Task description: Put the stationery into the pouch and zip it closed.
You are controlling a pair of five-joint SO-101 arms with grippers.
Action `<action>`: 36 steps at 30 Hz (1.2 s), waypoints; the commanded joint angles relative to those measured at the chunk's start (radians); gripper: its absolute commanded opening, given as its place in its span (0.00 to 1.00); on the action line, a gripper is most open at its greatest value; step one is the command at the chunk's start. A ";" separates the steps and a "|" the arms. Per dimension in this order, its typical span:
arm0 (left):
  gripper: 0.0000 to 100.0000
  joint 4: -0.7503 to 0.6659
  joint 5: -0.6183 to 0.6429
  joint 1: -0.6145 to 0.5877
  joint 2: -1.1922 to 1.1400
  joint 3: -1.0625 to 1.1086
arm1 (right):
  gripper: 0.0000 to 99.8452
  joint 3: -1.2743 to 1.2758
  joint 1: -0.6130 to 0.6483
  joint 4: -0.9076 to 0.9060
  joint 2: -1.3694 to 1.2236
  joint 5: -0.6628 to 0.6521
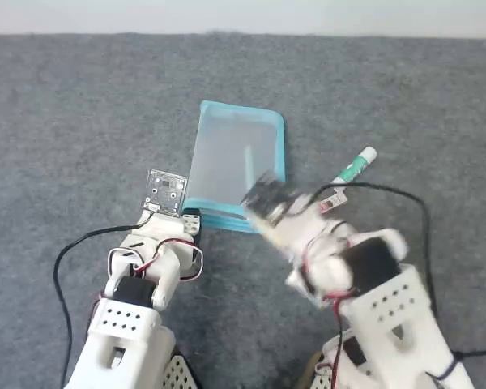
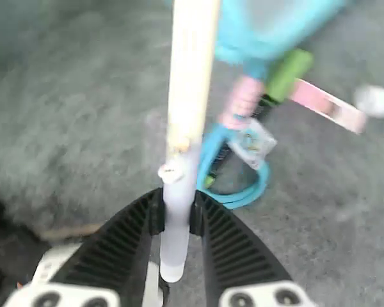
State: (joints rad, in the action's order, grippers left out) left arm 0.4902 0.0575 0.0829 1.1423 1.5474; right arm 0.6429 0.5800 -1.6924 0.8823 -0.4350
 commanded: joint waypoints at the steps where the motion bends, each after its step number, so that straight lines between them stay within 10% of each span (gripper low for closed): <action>1: 0.01 -0.002 -0.003 0.009 0.026 -0.045 | 0.01 0.014 0.047 -0.035 0.028 -0.051; 36: 0.01 -0.002 -0.003 0.018 0.026 -0.038 | 0.01 -0.514 -0.127 0.038 -0.820 0.181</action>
State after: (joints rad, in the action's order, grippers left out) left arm 0.4902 0.0575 0.0967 1.1423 1.5474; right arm 0.2578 0.4342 -1.6663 0.0875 -0.3092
